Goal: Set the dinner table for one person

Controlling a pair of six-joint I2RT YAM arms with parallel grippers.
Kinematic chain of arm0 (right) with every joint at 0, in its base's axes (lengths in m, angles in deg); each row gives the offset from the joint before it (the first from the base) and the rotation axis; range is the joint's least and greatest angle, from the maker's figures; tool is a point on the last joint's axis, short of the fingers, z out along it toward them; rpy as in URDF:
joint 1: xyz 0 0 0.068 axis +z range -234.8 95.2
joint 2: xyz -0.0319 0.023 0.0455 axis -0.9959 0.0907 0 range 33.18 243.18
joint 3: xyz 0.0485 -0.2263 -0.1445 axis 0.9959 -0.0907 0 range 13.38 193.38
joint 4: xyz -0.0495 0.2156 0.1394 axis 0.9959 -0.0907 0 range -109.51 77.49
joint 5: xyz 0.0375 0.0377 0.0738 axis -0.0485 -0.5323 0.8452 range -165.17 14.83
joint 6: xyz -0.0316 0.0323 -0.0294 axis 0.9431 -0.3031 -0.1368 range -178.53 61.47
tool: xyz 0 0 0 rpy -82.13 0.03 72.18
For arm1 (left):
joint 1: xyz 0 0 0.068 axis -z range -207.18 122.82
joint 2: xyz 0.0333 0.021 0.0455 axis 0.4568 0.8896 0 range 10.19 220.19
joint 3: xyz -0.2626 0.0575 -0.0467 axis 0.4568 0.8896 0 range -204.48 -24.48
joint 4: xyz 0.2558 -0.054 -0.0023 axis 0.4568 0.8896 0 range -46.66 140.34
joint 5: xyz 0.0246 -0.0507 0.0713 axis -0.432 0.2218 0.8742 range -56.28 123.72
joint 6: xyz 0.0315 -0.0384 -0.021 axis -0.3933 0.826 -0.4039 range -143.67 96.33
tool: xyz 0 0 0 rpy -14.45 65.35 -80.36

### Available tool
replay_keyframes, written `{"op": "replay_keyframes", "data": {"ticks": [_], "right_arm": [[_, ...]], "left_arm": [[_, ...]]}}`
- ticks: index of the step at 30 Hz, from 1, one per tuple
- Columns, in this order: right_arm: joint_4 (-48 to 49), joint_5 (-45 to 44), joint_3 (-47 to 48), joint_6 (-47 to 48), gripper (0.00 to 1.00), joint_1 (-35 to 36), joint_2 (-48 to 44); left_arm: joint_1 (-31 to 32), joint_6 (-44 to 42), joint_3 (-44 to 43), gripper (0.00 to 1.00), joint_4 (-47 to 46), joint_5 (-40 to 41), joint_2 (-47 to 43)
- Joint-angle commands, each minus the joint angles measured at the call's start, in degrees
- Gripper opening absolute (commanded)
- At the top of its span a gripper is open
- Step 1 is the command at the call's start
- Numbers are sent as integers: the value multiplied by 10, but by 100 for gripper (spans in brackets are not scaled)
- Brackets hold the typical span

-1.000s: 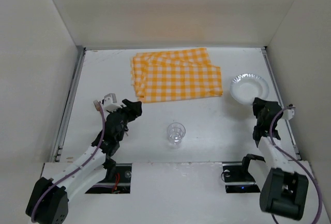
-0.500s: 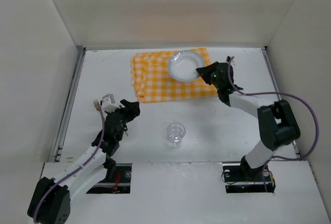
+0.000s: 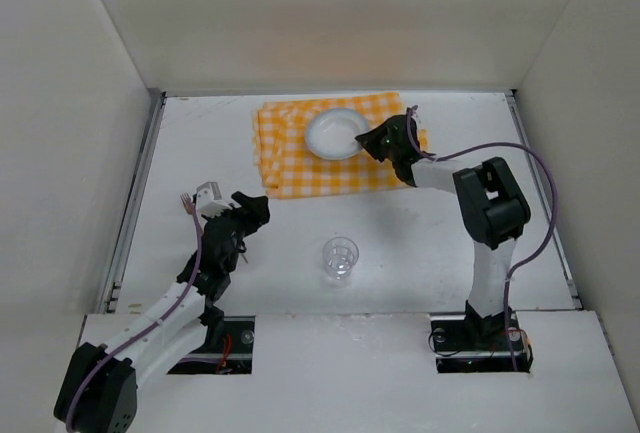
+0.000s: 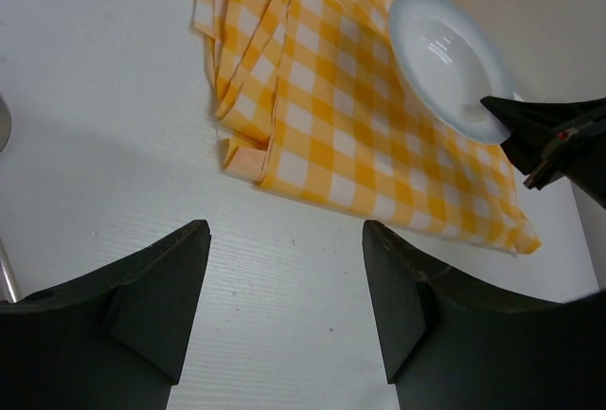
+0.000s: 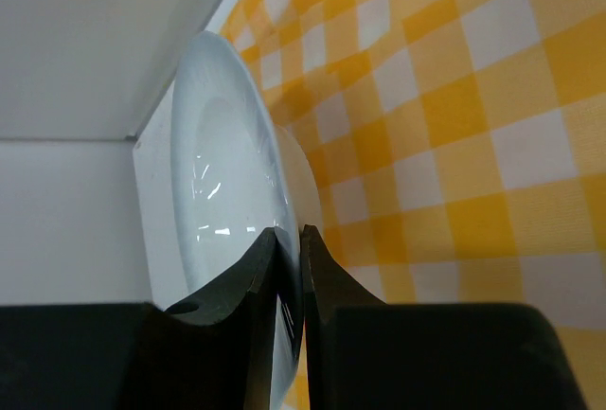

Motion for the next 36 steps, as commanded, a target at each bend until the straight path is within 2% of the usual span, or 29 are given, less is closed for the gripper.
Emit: {"op": "replay_keyframes", "data": {"ticks": [1,4,6,8,11,12,15,18,22,24,25,27,28,29,31,33,34,36], "right_arm": [[56,7,41,-20,6,7,9],[52,6,43,-17,8,9,26],[51,7,39,-17,13,9,33],[50,1,22,-17,25,11,33],[46,-20,-6,2,59,17,17],[42,-28,-17,13,66,19,4],[22,-57,-44,55,78,23,-40],[-14,-79,-70,112,85,29,-100],[-51,-112,-139,201,87,57,-206],[-80,-128,-180,245,79,85,-274],[-99,-133,-199,263,68,101,-309],[-145,-138,-230,300,27,143,-379],[-180,-138,-237,315,18,165,-405],[-217,-138,-240,325,16,186,-425],[-290,-144,-241,340,21,233,-453],[-327,-158,-244,346,35,272,-474],[-352,-162,-244,347,48,295,-483],[-383,-163,-241,346,61,316,-486]], "left_arm": [[-5,3,6,63,-33,3,0],[-6,3,5,63,-34,3,5],[-5,3,4,63,-35,2,5],[-1,0,4,63,-38,6,8],[-6,3,5,63,-39,1,12],[-5,3,5,63,-39,1,11],[-1,2,5,63,-39,5,10],[-5,3,4,63,-36,2,5],[-6,3,5,62,-34,2,2],[-3,3,4,60,-34,2,0],[0,3,3,58,-34,3,3],[0,3,1,43,-33,1,8],[0,2,0,35,-32,0,9],[2,1,-2,30,-30,0,11],[7,-2,-4,26,-29,4,15],[7,-1,-5,26,-29,2,18],[6,1,-5,27,-29,0,16],[8,1,-3,30,-29,4,11]]}}
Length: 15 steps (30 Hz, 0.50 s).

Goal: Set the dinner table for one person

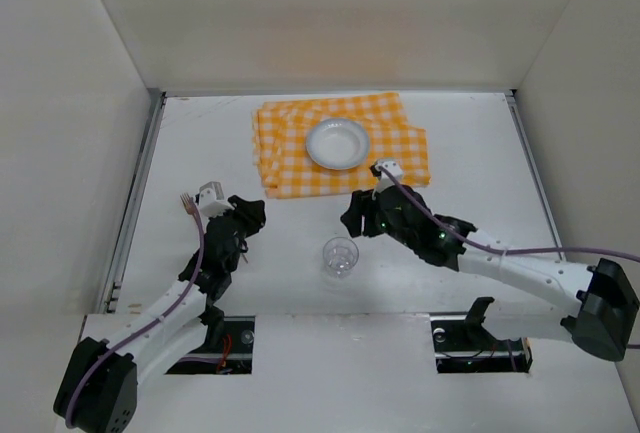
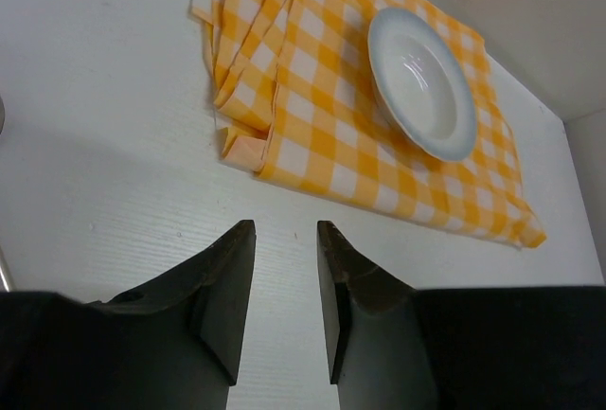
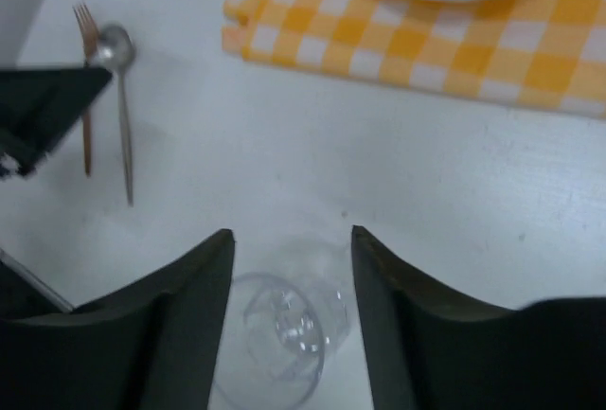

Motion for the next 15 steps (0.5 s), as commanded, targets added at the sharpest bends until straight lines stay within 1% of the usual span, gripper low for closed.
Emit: {"op": "replay_keyframes", "data": {"ticks": [1,3,5,8,12,13,15], "right_arm": [[-124,-27,0,27,65,35,-3],[-152,-26,5,30,67,58,13],[-165,-30,6,32,66,78,33],[-162,-23,5,27,60,89,62],[-139,-29,14,27,43,92,109],[-133,-29,18,29,37,92,121],[-131,-42,29,31,13,92,131]], "left_arm": [[2,-1,-1,31,-26,7,-7],[-6,1,1,32,-25,2,-12],[-6,2,1,34,-21,2,-17],[-7,3,0,35,-21,2,-13],[-1,3,0,36,-22,4,-12],[-4,4,0,36,-20,3,-11],[-9,4,0,37,-20,0,-14]]}}
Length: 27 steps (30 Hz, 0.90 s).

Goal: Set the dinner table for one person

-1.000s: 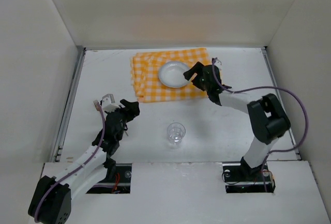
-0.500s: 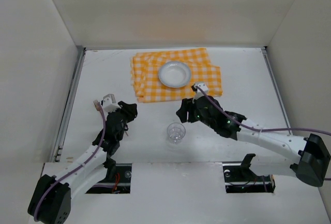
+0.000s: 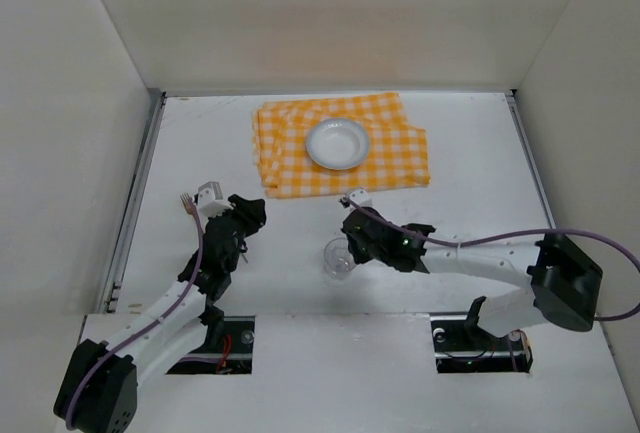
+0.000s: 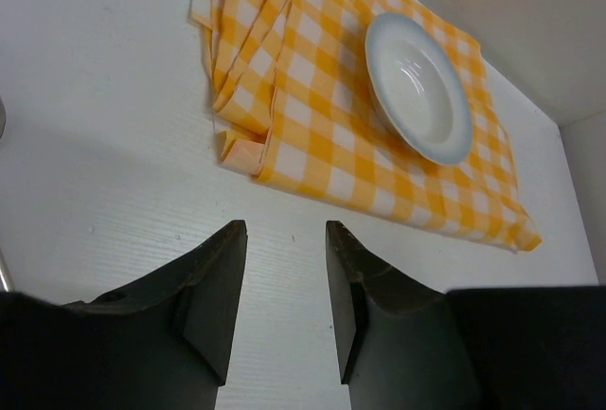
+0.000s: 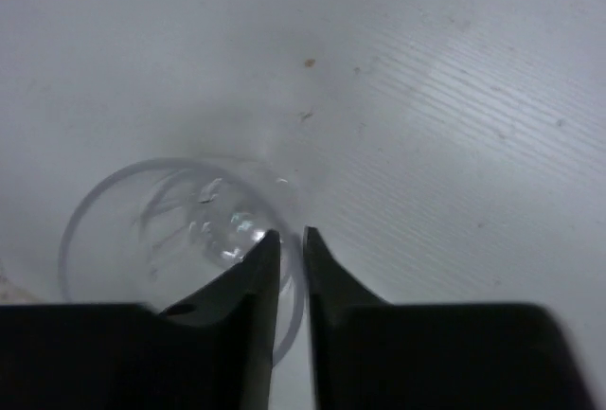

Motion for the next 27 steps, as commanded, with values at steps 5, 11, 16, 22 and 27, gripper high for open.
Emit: {"op": "replay_keyframes", "data": {"ticks": [5,11,16,22,27], "right_arm": [[-4,-59,71,5,3,-24,-63],[103,-35,166,46,3,-185,-25],[119,-23,317,51,3,-313,117],[60,-29,513,29,3,-397,294],[16,-25,620,5,3,-433,411]], "left_arm": [[-11,4,4,40,-19,2,-16],[-12,7,0,41,-15,2,-3],[-15,7,1,41,-13,1,-9],[-17,7,0,41,-6,1,-13],[-19,7,-1,41,-6,1,-7]]}}
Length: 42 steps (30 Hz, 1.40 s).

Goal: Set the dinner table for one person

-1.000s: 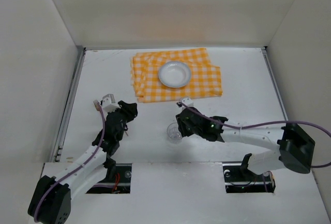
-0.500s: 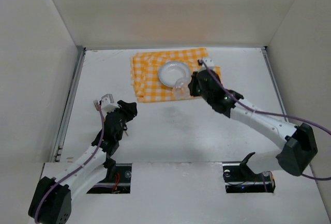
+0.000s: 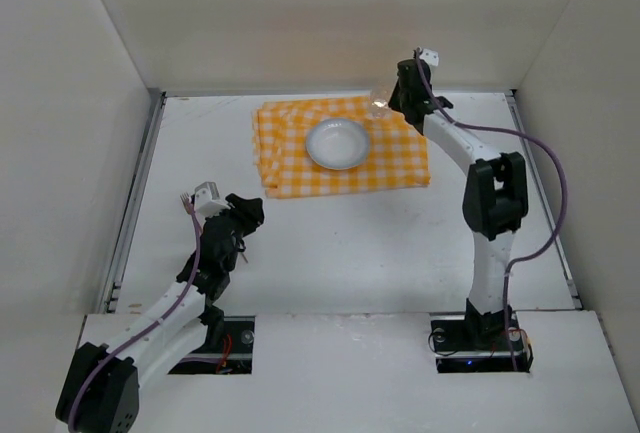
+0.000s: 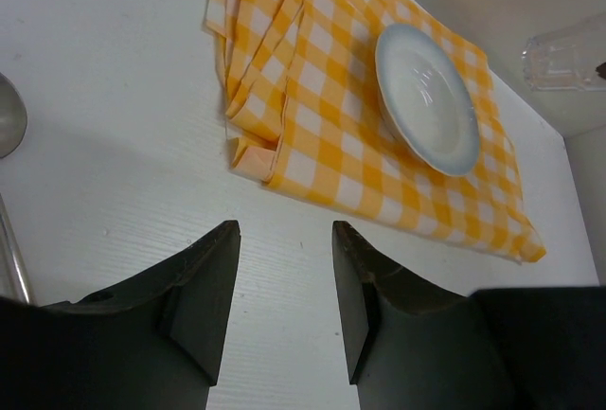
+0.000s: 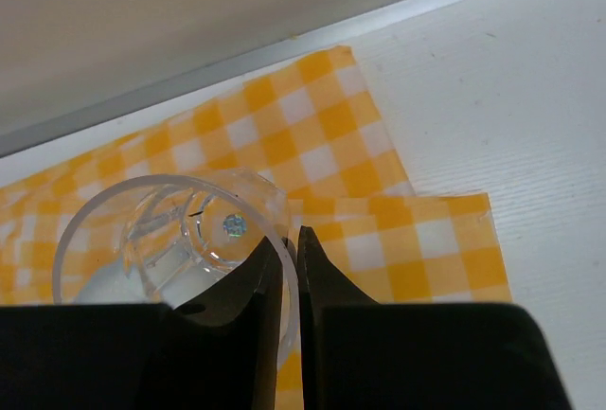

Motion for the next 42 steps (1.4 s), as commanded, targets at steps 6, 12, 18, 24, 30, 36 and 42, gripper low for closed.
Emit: {"op": "replay_keyframes", "data": {"ticks": [6,12,18,24,30,36,42], "right_arm": [[-80,8,159,-15,3,-28,110],[-116,3,197,-6,4,-28,157],[-153,-6,237,1,8,-28,197],[-172,-14,258,10,12,-28,215],[-164,-11,251,5,40,-28,200],[-130,10,229,9,65,-27,132],[-100,41,154,9,79,-25,30]], "left_arm": [[-8,4,-2,41,-18,1,10],[-11,3,-3,41,-13,4,10],[-17,4,-10,41,11,14,13],[-19,5,-12,41,17,22,15],[-22,5,-15,43,25,30,16],[-21,1,-27,45,57,67,16],[-21,0,-65,46,147,107,15]]}}
